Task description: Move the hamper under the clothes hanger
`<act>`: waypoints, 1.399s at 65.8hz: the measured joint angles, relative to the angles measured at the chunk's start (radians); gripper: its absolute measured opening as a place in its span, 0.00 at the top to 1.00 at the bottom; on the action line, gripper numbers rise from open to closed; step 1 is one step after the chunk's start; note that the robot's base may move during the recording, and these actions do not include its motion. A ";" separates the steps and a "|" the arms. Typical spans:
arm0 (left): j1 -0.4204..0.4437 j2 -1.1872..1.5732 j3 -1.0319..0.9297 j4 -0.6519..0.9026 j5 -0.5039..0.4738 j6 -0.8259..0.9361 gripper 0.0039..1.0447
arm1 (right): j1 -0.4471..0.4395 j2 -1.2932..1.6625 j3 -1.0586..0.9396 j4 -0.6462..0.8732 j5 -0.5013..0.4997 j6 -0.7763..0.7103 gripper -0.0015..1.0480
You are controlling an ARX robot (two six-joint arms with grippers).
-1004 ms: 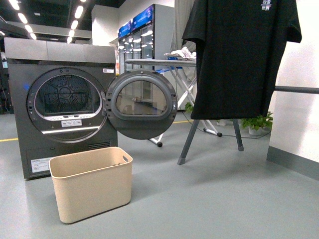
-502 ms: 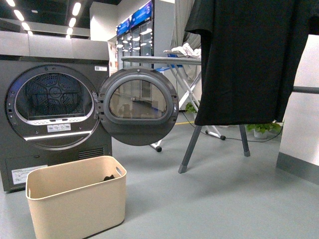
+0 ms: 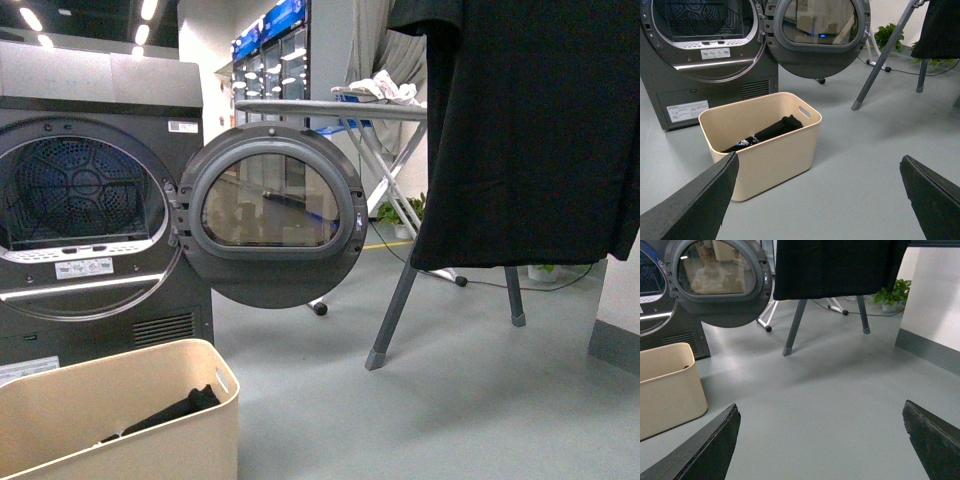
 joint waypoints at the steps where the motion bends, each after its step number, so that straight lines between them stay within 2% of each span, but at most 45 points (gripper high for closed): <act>1: 0.000 0.000 0.000 0.000 0.001 0.000 0.06 | 0.000 0.000 0.000 0.000 0.000 0.000 0.07; 92: -0.001 0.002 0.000 0.000 0.005 0.000 0.06 | 0.000 0.000 0.000 0.000 0.005 0.000 0.07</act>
